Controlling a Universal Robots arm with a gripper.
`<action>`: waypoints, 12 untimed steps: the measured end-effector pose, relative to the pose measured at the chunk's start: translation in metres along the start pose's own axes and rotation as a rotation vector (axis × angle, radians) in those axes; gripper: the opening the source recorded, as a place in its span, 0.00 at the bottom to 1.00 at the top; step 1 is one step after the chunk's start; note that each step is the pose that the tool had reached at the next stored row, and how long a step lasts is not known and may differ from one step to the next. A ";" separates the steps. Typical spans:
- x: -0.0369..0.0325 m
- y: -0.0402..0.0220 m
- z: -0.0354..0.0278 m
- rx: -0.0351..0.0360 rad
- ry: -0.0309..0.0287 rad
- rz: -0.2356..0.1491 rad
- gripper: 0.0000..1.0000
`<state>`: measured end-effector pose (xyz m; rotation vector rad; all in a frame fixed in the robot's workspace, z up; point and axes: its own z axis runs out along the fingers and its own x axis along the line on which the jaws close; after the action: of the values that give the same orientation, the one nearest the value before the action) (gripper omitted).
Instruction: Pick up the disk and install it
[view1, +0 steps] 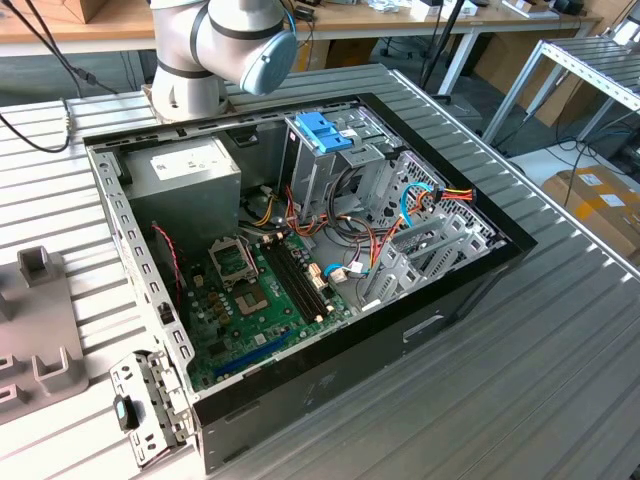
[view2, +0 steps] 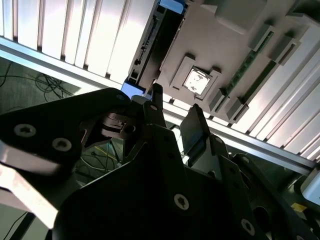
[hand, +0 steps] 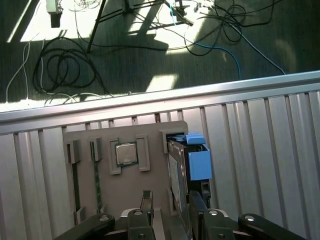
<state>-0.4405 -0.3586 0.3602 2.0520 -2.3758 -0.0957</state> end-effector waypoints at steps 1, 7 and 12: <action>0.0000 0.0002 0.0001 -0.0001 -0.0002 0.000 0.42; 0.0002 0.0013 0.0007 -0.0003 -0.0012 0.000 0.42; 0.0004 0.0022 0.0010 -0.0005 -0.0024 0.000 0.42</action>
<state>-0.4427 -0.3587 0.3592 2.0530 -2.3768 -0.0987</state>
